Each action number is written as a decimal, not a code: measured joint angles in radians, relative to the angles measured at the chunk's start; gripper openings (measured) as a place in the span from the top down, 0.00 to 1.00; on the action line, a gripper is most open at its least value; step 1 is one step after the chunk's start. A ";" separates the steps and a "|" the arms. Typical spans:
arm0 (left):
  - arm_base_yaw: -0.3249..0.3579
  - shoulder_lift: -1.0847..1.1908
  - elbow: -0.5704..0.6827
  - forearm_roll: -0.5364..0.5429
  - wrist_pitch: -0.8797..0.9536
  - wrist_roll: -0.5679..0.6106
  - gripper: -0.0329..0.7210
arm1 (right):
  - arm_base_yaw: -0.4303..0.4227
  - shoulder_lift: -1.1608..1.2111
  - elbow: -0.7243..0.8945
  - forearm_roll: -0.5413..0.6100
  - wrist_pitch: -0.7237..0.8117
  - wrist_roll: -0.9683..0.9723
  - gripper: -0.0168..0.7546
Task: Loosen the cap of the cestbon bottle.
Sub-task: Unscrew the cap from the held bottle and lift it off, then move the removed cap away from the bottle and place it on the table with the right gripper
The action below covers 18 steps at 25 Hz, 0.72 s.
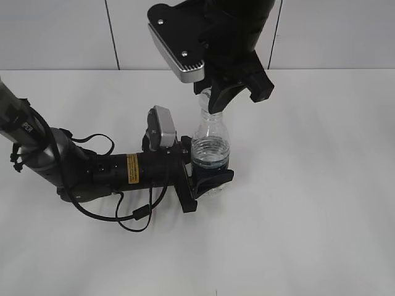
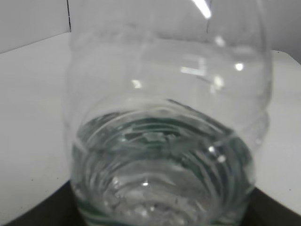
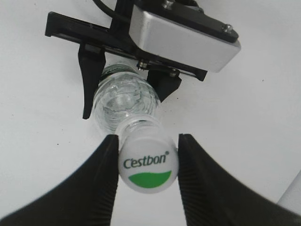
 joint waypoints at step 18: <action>-0.001 0.000 0.000 -0.012 0.000 0.000 0.42 | 0.004 -0.141 0.000 0.018 0.000 1.029 0.60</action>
